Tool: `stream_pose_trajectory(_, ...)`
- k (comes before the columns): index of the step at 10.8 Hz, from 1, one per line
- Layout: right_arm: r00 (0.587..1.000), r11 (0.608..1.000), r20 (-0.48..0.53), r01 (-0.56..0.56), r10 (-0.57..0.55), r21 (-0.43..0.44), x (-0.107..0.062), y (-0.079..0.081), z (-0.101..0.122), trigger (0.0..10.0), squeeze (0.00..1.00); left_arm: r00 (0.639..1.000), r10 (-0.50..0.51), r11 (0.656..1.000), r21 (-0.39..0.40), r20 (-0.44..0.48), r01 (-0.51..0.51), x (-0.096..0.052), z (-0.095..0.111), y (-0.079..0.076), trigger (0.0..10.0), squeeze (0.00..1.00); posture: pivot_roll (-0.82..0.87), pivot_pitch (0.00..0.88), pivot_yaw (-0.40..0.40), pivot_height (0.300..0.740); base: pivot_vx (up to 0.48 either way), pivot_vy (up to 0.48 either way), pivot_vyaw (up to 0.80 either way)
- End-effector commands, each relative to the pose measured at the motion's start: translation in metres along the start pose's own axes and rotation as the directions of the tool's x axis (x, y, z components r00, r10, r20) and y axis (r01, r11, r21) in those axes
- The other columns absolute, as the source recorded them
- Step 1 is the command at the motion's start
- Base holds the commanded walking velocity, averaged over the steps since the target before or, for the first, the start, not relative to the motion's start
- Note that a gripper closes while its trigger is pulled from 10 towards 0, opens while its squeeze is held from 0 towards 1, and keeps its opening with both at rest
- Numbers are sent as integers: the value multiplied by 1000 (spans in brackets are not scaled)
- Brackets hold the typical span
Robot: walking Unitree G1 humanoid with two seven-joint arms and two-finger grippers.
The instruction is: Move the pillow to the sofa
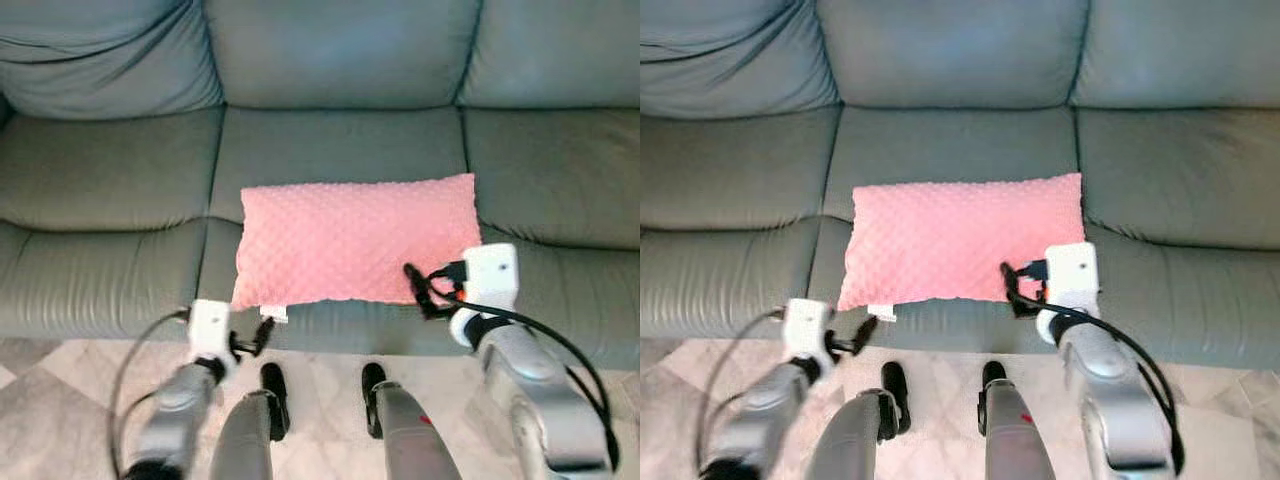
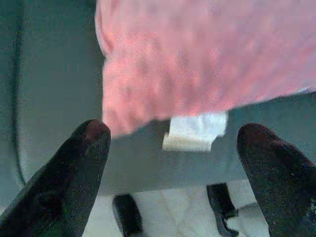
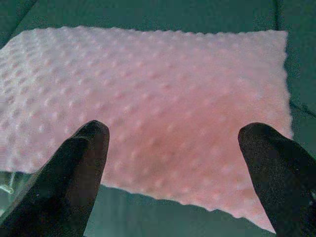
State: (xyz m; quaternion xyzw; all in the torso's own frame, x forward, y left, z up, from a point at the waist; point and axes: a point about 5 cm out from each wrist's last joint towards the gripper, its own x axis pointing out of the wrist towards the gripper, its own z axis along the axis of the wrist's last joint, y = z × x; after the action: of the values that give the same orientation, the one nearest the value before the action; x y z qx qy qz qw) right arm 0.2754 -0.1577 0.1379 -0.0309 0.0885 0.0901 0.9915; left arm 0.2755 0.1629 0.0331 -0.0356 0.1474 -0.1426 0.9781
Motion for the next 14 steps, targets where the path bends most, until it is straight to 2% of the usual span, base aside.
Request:
stream_pose_trajectory(1,999,1000,-42,-30,31,8,1,7,-12,10000,0,1000,3,1000,4,-31,-3,-15,-7,6,10000,0,-205,347,80,740,0,0,0)
stream_pose_trajectory(2,998,999,-50,-44,44,6,7,10,-15,10000,0,1000,9,1000,8,-3,-9,-22,6,7,10000,0,-201,319,77,740,0,0,0)
stream_pose_trajectory(4,998,998,-28,-62,62,-5,15,14,-13,10000,0,985,53,998,5,167,-55,-26,48,3,10000,0,-195,251,67,740,0,0,0)
stream_pose_trajectory(5,999,999,2,-45,45,-10,24,12,-8,10000,0,964,87,996,-5,251,-88,-18,69,2,10000,0,-193,210,60,740,0,0,0)
stream_pose_trajectory(7,995,1000,96,-4,5,-6,32,10,8,10000,0,929,135,991,-39,344,-129,-8,98,0,10000,0,-203,157,48,740,0,0,0)
stream_pose_trajectory(8,991,1000,132,-9,10,-8,36,13,15,10000,0,916,157,988,-51,370,-148,-2,106,0,10000,0,-206,139,46,740,0,0,0)
stream_pose_trajectory(9,990,1000,141,-3,4,-6,39,13,16,10000,0,903,226,973,-49,365,-223,2,110,6,10000,0,-207,107,43,740,0,0,0)
stream_pose_trajectory(11,982,1000,188,-28,25,11,42,19,18,10000,0,881,309,950,-78,358,-301,3,108,19,10000,0,-200,79,36,740,0,0,0)
stream_pose_trajectory(14,971,996,224,-90,84,21,44,27,21,10000,0,858,373,927,-109,353,-358,6,109,32,10000,0,-200,39,23,740,0,0,0)
